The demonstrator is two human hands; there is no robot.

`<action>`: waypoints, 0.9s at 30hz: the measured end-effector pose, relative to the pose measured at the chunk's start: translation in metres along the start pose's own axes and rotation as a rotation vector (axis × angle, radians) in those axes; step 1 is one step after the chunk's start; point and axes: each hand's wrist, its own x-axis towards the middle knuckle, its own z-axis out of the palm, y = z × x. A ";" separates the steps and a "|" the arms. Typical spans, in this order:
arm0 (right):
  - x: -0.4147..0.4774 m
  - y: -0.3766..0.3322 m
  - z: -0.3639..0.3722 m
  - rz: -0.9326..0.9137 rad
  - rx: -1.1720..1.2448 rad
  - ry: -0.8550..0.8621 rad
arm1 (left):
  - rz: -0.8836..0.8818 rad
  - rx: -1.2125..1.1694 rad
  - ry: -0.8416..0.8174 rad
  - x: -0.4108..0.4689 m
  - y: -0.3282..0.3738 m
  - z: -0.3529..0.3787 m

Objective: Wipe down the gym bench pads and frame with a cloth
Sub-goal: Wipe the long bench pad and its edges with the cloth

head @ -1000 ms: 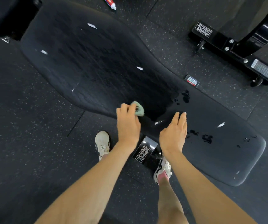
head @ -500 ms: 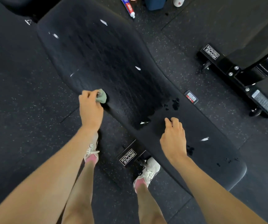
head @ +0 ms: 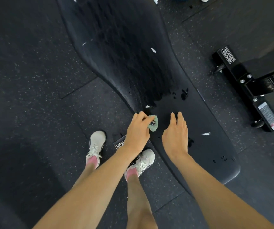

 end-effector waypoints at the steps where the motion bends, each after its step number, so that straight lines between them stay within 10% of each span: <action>1: -0.002 0.000 0.000 0.020 0.021 -0.002 | 0.001 -0.017 -0.004 0.003 -0.003 -0.006; 7: -0.006 0.001 0.003 0.064 0.086 -0.008 | -0.283 0.010 0.289 0.052 -0.032 -0.050; 22: -0.028 0.030 0.005 0.139 0.156 0.003 | 0.097 0.049 -0.320 -0.015 0.039 0.031; 27: -0.033 0.041 0.006 0.151 0.162 0.004 | -0.008 -0.018 -0.078 -0.006 0.018 0.004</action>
